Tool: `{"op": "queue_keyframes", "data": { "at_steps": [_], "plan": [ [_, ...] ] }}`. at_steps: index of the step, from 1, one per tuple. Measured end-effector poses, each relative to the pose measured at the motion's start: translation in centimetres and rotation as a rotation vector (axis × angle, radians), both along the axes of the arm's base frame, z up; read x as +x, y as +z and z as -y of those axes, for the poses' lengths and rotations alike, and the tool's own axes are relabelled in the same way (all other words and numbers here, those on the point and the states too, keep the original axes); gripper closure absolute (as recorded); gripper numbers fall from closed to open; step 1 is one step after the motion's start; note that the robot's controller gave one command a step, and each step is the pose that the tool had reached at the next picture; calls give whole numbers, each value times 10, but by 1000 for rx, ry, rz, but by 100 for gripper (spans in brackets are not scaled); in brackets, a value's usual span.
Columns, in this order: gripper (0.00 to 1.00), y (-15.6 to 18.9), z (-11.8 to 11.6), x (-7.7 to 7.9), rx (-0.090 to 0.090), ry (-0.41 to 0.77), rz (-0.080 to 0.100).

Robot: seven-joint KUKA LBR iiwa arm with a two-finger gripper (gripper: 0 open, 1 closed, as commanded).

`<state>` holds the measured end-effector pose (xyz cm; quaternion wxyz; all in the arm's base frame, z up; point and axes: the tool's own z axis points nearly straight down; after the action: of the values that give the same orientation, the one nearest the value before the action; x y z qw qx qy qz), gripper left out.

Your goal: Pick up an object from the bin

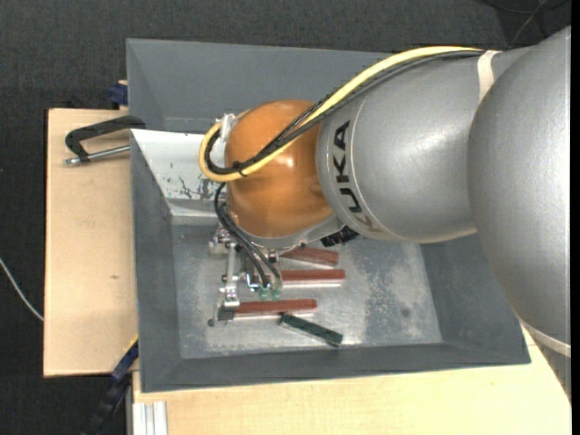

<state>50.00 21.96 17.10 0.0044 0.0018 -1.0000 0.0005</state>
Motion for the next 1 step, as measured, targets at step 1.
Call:
{"op": "queue_keyframes", "data": {
  "at_steps": [1],
  "plan": [
    [0,5,1,2,2,-4,8]
  ]
}}
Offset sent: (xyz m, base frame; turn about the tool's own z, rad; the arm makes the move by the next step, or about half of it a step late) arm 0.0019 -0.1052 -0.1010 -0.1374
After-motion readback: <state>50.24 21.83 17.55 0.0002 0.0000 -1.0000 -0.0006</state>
